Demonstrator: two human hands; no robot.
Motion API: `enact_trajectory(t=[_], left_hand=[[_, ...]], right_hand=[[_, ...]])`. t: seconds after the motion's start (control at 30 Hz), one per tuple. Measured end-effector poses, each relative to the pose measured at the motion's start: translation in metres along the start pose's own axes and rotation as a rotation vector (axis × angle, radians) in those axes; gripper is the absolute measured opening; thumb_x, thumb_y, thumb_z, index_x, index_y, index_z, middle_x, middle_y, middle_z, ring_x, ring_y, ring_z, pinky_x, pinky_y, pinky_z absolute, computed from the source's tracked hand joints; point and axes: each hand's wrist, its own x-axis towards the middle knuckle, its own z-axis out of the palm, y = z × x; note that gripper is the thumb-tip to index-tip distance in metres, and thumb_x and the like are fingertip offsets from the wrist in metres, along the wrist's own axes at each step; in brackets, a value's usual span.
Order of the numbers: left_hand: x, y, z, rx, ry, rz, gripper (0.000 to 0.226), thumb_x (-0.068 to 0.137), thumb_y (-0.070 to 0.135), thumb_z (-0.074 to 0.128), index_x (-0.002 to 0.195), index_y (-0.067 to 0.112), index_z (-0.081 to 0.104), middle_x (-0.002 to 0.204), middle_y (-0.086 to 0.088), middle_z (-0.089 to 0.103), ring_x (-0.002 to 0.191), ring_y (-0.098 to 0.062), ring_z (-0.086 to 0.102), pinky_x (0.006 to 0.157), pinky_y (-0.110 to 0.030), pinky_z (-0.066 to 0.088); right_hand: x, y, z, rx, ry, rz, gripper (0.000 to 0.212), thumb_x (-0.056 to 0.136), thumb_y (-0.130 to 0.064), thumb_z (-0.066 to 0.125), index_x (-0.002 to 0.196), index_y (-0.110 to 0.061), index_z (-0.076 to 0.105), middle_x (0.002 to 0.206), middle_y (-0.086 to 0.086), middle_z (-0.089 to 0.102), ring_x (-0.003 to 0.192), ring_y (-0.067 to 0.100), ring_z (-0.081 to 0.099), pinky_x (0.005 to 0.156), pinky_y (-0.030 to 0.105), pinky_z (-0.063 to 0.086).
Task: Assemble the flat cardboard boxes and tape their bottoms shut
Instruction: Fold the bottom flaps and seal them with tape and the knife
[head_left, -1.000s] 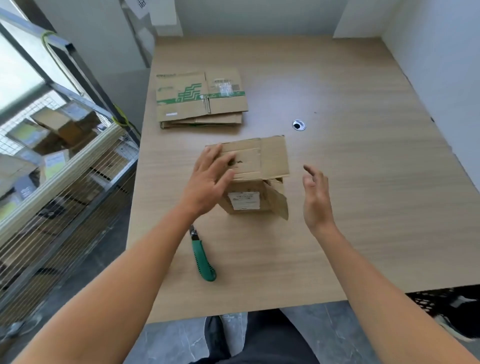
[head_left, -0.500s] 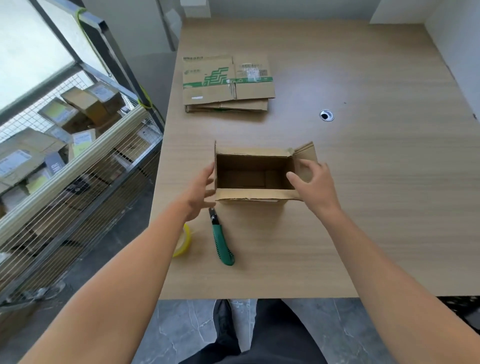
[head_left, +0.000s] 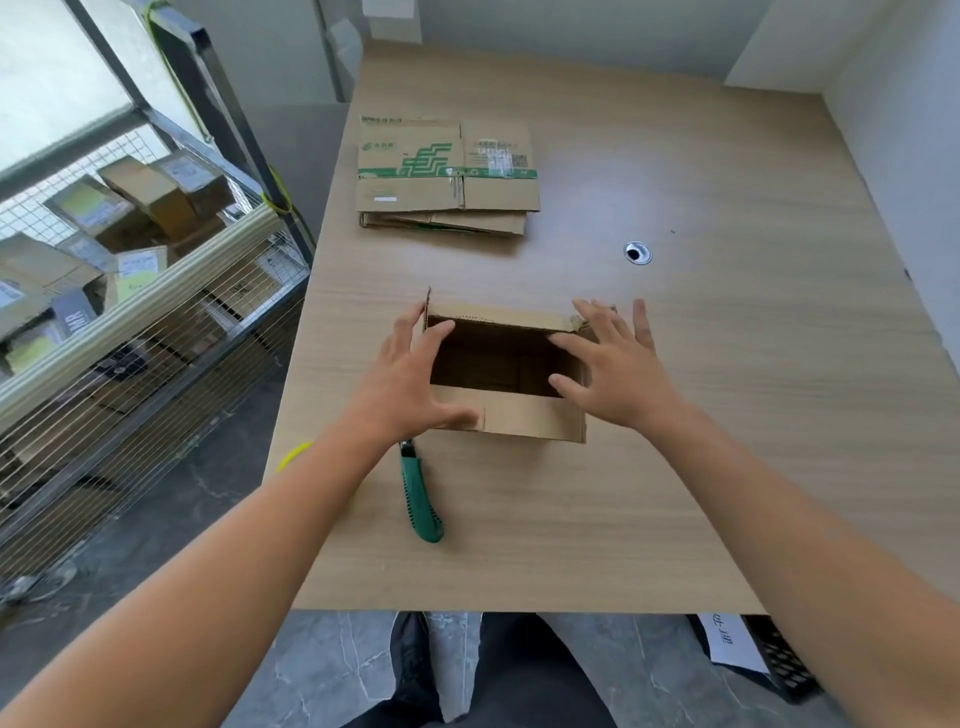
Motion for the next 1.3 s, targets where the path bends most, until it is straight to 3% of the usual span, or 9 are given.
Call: enact_trajectory(t=[0.17, 0.23, 0.47, 0.57, 0.7, 0.83, 1.07, 1.2, 1.3], left_hand=[[0.011, -0.001, -0.008, 0.22, 0.096, 0.017, 0.134, 0.05, 0.067, 0.088, 0.157, 0.038, 0.013, 0.165, 0.009, -0.004, 0.148, -0.031, 0.02, 0.113, -0.054, 0.037], [0.011, -0.006, -0.01, 0.29, 0.191, 0.022, 0.125, 0.051, 0.071, 0.085, 0.154, 0.037, 0.024, 0.165, 0.001, 0.0, 0.145, -0.033, 0.021, 0.108, -0.058, 0.039], [0.015, -0.01, 0.012, 0.458, 0.252, -0.262, 0.098, 0.083, 0.079, 0.044, 0.157, 0.02, 0.02, 0.165, 0.0, -0.015, 0.151, -0.026, -0.02, 0.121, -0.049, -0.004], [0.021, 0.0, 0.031, 0.304, 0.186, -0.328, 0.084, 0.093, 0.069, 0.033, 0.16, 0.027, 0.006, 0.167, -0.001, -0.008, 0.152, -0.022, -0.017, 0.123, -0.047, -0.001], [0.033, 0.005, 0.049, 0.0, 0.168, -0.352, 0.097, 0.086, 0.075, 0.047, 0.158, 0.028, 0.004, 0.167, -0.003, 0.008, 0.154, -0.025, 0.0, 0.125, -0.049, 0.009], [0.052, 0.001, 0.052, -0.128, 0.203, -0.26, 0.091, 0.085, 0.065, 0.059, 0.155, 0.027, 0.015, 0.158, -0.005, 0.024, 0.147, -0.026, 0.023, 0.119, -0.052, 0.026], [0.086, 0.044, 0.047, -0.102, 0.381, -0.334, 0.101, 0.082, 0.075, 0.054, 0.156, 0.035, -0.002, 0.165, -0.001, -0.011, 0.153, -0.029, 0.0, 0.12, -0.049, 0.014], [0.094, 0.1, 0.087, -0.608, 0.22, -0.343, 0.101, 0.08, 0.047, 0.075, 0.155, 0.032, 0.009, 0.159, -0.003, 0.027, 0.145, -0.017, 0.029, 0.117, -0.031, 0.022], [0.11, 0.139, 0.112, -0.921, 0.089, -0.399, 0.053, 0.087, 0.022, 0.074, 0.134, 0.019, 0.05, 0.123, 0.0, 0.067, 0.11, -0.016, 0.066, 0.095, -0.033, 0.052]], right_hand=[[0.045, 0.021, -0.006, 0.091, -0.126, -0.008, 0.064, 0.093, -0.054, 0.056, 0.153, -0.037, 0.037, 0.13, 0.01, 0.048, 0.113, 0.031, 0.056, 0.102, 0.045, 0.043], [0.057, 0.028, -0.004, 0.216, -0.186, 0.049, 0.07, 0.093, -0.055, 0.057, 0.154, -0.034, 0.03, 0.121, 0.007, 0.05, 0.11, 0.03, 0.055, 0.093, 0.044, 0.048], [0.056, 0.026, 0.033, 0.274, -0.234, 0.077, 0.066, 0.089, -0.07, 0.051, 0.125, -0.015, 0.05, 0.123, 0.004, 0.039, 0.119, 0.024, 0.04, 0.098, 0.039, 0.043], [0.055, 0.026, 0.038, 0.342, -0.189, 0.004, 0.04, 0.094, -0.053, 0.057, 0.103, -0.016, 0.047, 0.122, 0.005, 0.04, 0.115, 0.027, 0.04, 0.093, 0.035, 0.039], [0.049, 0.028, 0.042, 0.674, -0.329, 0.029, 0.046, 0.1, -0.039, 0.058, 0.141, -0.027, 0.043, 0.135, 0.001, 0.059, 0.12, 0.023, 0.056, 0.092, 0.032, 0.041], [0.045, 0.027, 0.048, 0.793, -0.264, 0.168, 0.045, 0.104, -0.033, 0.05, 0.148, -0.038, 0.043, 0.135, -0.003, 0.064, 0.122, 0.022, 0.058, 0.095, 0.028, 0.042], [0.025, 0.023, 0.042, 0.814, 0.04, 0.482, 0.046, 0.108, -0.026, 0.042, 0.154, -0.022, 0.04, 0.152, 0.0, 0.051, 0.139, 0.021, 0.047, 0.114, 0.031, 0.036], [0.006, 0.052, 0.033, 0.782, 0.181, 0.676, 0.048, 0.108, -0.027, 0.041, 0.156, -0.02, 0.037, 0.158, -0.002, 0.043, 0.145, 0.016, 0.039, 0.114, 0.023, 0.026], [-0.01, 0.088, 0.022, 0.78, 0.22, 0.774, 0.049, 0.107, -0.028, 0.043, 0.156, -0.021, 0.037, 0.158, -0.002, 0.042, 0.146, 0.016, 0.037, 0.116, 0.025, 0.026]])
